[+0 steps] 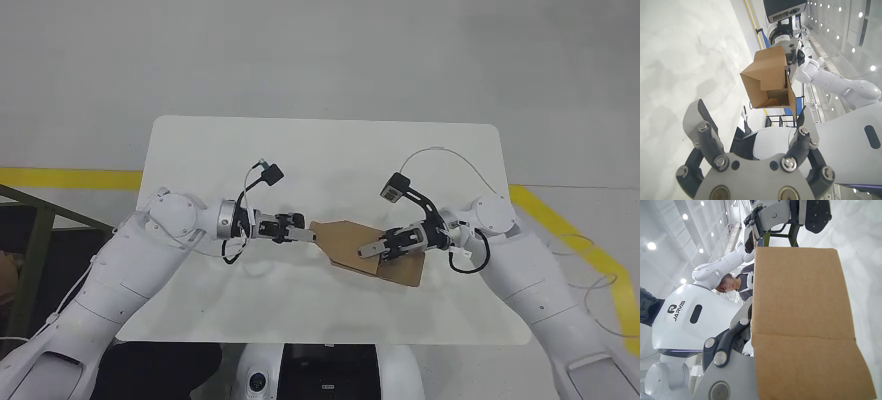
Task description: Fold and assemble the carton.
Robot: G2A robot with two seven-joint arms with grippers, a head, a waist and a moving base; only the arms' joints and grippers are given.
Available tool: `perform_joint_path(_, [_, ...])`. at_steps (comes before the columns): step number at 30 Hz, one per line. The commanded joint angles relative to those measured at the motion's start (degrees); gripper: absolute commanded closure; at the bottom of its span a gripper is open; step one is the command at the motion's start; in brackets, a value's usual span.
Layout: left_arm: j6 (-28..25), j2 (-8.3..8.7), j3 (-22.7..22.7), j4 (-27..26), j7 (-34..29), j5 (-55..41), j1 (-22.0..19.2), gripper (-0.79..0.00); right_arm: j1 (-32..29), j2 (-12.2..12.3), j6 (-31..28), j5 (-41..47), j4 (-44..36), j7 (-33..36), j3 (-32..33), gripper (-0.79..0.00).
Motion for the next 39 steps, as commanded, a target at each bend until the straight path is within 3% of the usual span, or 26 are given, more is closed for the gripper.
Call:
perform_joint_path(1, [-0.1, 0.09, -0.6, 0.2, 0.5, 0.5, 0.5, -0.785, 0.0, 0.0, 0.0, 0.1, 0.0, 0.0, 0.1, 0.000])
perform_joint_path(11, [-0.6, -0.59, 0.3, 2.4, 1.1, -1.4, 1.2, -0.785, -0.3, -0.1, 0.1, 0.3, -0.4, 0.1, 0.3, 0.000])
perform_joint_path(39, [0.1, -3.62, 5.3, 5.7, 1.1, 1.0, -4.2, -0.785, -0.8, -0.3, 0.0, 0.6, -1.0, 0.0, 0.6, 0.000])
